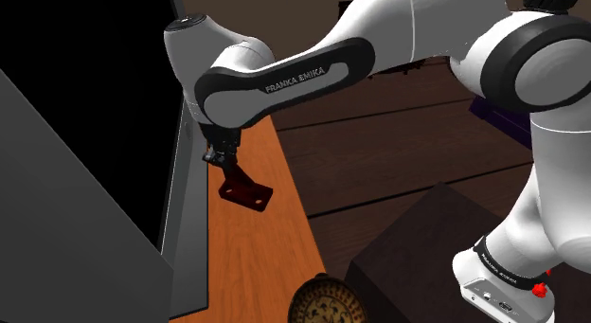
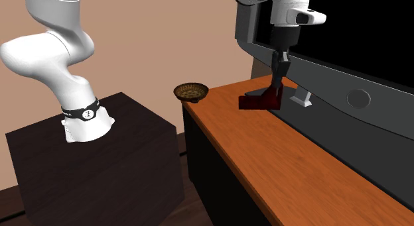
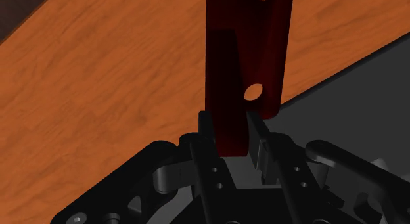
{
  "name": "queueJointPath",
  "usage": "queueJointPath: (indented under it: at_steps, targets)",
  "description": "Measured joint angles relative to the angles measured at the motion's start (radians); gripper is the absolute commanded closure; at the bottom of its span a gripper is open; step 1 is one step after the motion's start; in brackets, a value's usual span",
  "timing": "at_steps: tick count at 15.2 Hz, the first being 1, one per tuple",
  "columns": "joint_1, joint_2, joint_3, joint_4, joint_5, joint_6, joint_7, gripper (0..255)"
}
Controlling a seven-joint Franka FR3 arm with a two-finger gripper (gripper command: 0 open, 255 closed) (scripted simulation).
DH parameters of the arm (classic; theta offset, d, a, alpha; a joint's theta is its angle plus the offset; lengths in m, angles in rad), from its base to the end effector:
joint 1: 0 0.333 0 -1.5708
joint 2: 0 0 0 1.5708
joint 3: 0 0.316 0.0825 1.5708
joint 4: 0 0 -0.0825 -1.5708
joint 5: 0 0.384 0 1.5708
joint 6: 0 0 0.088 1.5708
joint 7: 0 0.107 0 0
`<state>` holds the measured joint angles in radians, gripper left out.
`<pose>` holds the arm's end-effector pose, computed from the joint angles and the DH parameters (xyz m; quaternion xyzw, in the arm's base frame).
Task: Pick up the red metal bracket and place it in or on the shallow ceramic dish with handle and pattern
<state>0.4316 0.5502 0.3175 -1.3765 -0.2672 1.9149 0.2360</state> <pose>0.5615 0.4360 0.4090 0.9606 0.2742 0.0279 0.0352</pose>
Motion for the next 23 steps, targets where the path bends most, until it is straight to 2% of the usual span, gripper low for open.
queueJointPath:
  at_steps: [5,12,20,23]
  targets:
    - [0.005,-0.154,0.031,-0.218,0.027,0.062,0.060,255]
    - [0.035,-0.360,0.086,-0.466,0.085,0.104,0.147,255]
    - [0.092,-0.543,0.151,-0.668,0.163,0.129,0.246,255]
    - [0.123,-0.593,0.182,-0.702,0.191,0.116,0.294,255]
